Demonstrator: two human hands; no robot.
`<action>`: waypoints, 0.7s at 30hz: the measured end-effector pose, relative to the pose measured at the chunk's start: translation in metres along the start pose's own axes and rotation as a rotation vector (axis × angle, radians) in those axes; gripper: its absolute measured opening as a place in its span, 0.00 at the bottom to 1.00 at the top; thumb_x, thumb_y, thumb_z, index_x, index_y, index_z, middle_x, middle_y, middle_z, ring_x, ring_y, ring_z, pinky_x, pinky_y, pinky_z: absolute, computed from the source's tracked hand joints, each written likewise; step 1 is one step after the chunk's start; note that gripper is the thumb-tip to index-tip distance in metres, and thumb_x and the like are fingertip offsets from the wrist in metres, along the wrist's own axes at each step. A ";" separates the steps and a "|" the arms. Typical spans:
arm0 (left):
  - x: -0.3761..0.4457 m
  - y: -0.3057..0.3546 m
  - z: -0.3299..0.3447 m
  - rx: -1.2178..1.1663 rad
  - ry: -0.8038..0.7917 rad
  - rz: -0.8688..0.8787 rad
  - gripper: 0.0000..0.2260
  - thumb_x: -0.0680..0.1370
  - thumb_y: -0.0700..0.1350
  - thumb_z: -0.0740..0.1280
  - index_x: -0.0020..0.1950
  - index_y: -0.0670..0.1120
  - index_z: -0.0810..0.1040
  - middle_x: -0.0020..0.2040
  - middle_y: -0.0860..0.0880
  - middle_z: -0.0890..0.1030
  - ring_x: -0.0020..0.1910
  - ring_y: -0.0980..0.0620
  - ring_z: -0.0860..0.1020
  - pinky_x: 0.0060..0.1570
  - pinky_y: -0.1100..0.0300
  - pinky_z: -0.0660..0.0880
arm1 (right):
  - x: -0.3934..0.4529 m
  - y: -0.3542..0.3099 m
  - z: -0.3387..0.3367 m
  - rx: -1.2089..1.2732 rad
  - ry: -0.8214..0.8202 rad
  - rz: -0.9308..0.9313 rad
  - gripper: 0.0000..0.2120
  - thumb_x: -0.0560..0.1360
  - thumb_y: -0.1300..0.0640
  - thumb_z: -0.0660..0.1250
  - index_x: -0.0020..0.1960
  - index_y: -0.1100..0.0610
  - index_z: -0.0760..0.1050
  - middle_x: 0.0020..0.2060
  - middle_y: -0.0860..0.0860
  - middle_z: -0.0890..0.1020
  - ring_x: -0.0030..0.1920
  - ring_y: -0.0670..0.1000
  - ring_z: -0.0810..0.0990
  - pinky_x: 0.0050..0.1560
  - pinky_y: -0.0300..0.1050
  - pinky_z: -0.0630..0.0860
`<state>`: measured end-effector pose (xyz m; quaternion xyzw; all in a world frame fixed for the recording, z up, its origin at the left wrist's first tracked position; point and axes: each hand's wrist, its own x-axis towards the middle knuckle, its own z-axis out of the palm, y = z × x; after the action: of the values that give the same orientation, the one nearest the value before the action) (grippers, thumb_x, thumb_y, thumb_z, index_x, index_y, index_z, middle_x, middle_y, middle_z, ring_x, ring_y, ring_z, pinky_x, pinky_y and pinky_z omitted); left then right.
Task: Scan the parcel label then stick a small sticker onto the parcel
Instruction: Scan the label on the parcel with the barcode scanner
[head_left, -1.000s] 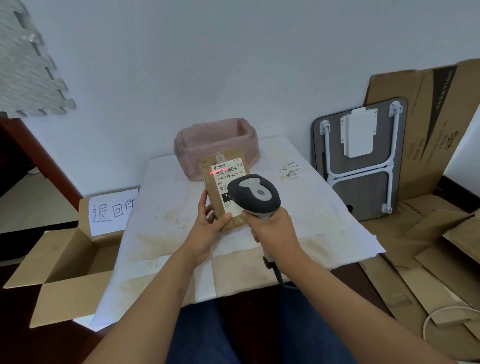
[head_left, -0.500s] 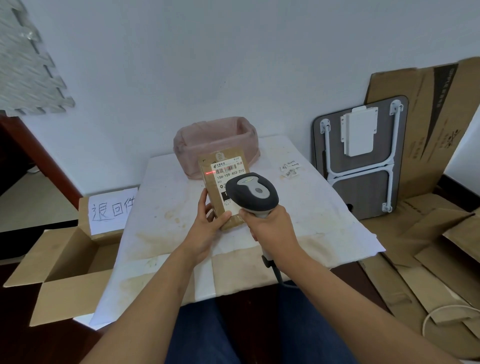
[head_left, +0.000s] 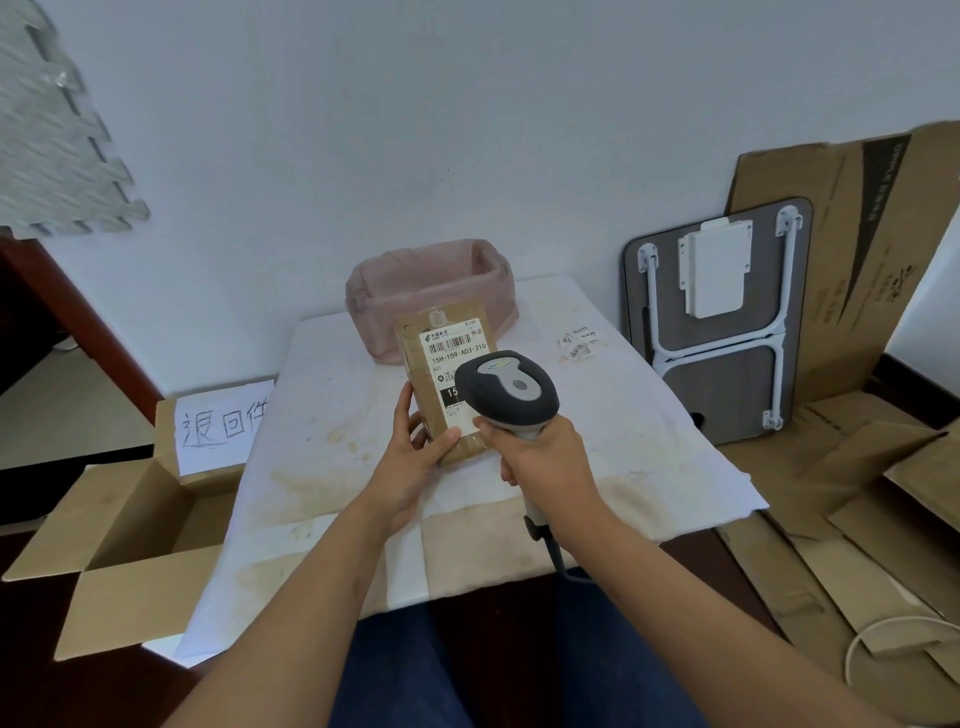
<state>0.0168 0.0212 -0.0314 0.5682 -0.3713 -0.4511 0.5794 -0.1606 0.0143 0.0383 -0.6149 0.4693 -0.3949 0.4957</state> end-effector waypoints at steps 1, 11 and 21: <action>0.000 0.000 0.000 -0.007 0.002 0.000 0.39 0.77 0.39 0.70 0.77 0.65 0.51 0.64 0.57 0.73 0.65 0.55 0.75 0.55 0.61 0.76 | 0.001 0.000 -0.001 -0.005 -0.001 -0.004 0.12 0.72 0.50 0.72 0.32 0.52 0.75 0.18 0.47 0.75 0.21 0.41 0.74 0.34 0.41 0.75; 0.003 -0.001 -0.002 -0.003 0.000 -0.007 0.40 0.76 0.42 0.71 0.77 0.66 0.52 0.66 0.55 0.72 0.66 0.55 0.74 0.58 0.59 0.75 | 0.048 0.009 -0.038 -0.593 0.052 -0.112 0.18 0.72 0.47 0.67 0.55 0.56 0.70 0.48 0.54 0.78 0.45 0.58 0.79 0.46 0.52 0.78; 0.005 -0.001 -0.005 0.015 -0.007 -0.014 0.39 0.76 0.42 0.71 0.76 0.67 0.52 0.69 0.55 0.71 0.67 0.56 0.73 0.63 0.56 0.72 | 0.081 0.080 -0.068 -1.025 -0.040 -0.027 0.17 0.74 0.59 0.64 0.60 0.63 0.66 0.58 0.59 0.71 0.49 0.61 0.76 0.42 0.47 0.64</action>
<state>0.0227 0.0179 -0.0331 0.5734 -0.3728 -0.4545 0.5707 -0.2203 -0.0860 -0.0247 -0.7924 0.5850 -0.1089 0.1343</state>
